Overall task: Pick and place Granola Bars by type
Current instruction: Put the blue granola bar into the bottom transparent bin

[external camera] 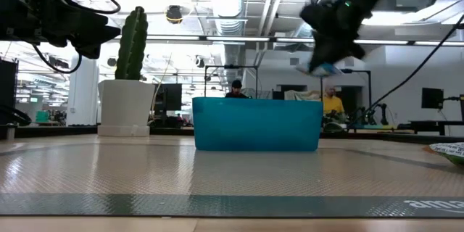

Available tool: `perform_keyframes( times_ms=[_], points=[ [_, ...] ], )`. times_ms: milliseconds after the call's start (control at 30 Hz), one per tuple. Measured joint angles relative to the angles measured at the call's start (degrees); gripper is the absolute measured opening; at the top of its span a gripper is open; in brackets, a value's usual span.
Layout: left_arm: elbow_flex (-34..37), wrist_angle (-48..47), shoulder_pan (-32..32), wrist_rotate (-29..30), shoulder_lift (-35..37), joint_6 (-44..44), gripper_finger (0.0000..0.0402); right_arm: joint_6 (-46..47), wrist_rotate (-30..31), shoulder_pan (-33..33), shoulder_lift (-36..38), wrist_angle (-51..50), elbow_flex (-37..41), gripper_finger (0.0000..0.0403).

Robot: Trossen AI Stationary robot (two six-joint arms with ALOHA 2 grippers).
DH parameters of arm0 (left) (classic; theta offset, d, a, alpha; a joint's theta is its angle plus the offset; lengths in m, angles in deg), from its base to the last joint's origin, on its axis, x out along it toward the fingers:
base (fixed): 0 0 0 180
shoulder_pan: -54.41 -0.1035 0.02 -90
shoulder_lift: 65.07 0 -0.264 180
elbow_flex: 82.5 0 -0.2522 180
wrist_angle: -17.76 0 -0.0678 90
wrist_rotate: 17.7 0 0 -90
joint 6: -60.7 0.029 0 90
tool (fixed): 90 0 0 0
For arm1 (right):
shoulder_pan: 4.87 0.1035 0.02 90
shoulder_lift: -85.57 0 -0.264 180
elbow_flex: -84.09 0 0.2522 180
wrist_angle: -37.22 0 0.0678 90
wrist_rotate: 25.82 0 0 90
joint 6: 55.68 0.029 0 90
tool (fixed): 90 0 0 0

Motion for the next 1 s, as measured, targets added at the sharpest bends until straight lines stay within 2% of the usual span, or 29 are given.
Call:
perform_keyframes(
  times_ms=[100, 267, 567, 767, 1000],
  points=[
    [0.0, 0.0, 0.0, 0.0, 0.0, 0.0, 0.0183, -10.2, -0.3, -2.1, -3.0, -1.7, -6.1, 0.0069],
    [0.0, 0.0, 0.0, 0.0, 0.0, 0.0, 0.0183, -25.9, -4.1, -4.4, -11.7, -6.7, -17.2, 0.0069],
    [0.0, 0.0, 0.0, 0.0, 0.0, 0.0, 0.0183, -44.3, -9.3, -4.3, -27.1, -12.3, -33.2, 0.0069],
    [0.0, 0.0, 0.0, -0.1, 0.0, 0.0, 0.0183, -49.0, -9.2, -3.9, -34.6, -16.2, -38.9, 0.0069],
    [0.0, 0.0, 0.0, -0.1, 0.0, 0.0, 0.0183, -48.7, -9.2, -3.9, -36.5, -15.7, -39.3, 0.0089]
  ],
)
